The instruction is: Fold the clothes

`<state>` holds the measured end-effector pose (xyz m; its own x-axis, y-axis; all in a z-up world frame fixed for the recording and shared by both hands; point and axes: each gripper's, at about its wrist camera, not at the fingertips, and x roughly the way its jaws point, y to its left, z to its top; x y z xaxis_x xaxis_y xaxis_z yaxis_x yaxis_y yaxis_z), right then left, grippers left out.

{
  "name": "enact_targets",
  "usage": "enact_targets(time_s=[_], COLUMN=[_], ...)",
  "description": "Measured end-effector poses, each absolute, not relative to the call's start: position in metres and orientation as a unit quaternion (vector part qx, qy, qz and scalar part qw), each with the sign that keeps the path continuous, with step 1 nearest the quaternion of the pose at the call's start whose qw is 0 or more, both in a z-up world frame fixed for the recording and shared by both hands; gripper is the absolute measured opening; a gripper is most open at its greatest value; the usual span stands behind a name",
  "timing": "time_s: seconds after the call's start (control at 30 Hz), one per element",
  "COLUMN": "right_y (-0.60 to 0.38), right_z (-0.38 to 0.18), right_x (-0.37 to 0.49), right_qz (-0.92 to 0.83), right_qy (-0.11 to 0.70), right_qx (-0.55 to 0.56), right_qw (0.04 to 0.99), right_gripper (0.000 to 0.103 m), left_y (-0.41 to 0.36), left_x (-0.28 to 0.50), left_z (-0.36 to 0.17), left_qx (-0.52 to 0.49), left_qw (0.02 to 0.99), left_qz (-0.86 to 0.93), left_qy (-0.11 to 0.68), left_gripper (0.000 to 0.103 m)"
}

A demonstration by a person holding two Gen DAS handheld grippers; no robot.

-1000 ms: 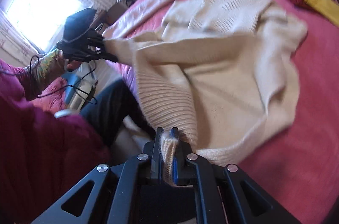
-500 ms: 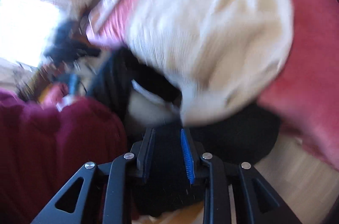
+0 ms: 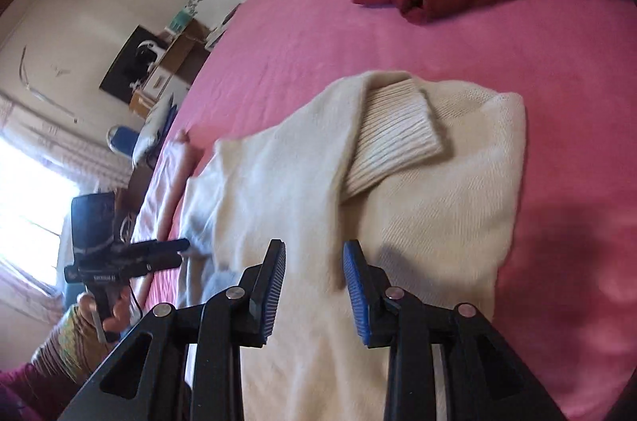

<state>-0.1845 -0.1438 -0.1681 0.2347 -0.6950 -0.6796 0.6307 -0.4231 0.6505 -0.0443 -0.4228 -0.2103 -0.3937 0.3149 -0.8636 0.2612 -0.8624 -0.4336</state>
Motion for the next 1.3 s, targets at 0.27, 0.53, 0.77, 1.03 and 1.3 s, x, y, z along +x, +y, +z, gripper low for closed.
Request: enact_targets(time_s=[0.27,0.53,0.77,1.03,1.3], right_y=[-0.157,-0.199,-0.203,-0.201,-0.207], right_z=[-0.195,-0.193,-0.185,-0.172,-0.146], right_x=[-0.164,-0.146,-0.148,-0.15,-0.152], right_qz=[-0.521,-0.483,-0.49,-0.494,-0.485], right_qy=[-0.043,-0.016,-0.014,-0.016,-0.052], right_qx=[0.607,0.606,0.593,0.578,0.556], right_qw=[0.598,0.632,0.638,0.649,0.673], right_gripper=[0.033,0.029,0.017,0.009,0.009], left_y=[-0.417,-0.428,-0.429,-0.432,-0.447], left_x=[-0.06,-0.057,-0.048,-0.028,0.0], left_z=[-0.237,-0.241,-0.242,-0.243,-0.217], left_qx=[-0.561,-0.537,-0.545,-0.548,-0.509], left_qw=[0.056,0.127,0.117,0.12,0.138], left_qz=[0.789,0.769,0.771,0.767,0.764], left_qy=[-0.244,-0.322,-0.31,-0.311,-0.372], left_gripper=[0.066,0.066,0.037,0.006,0.006])
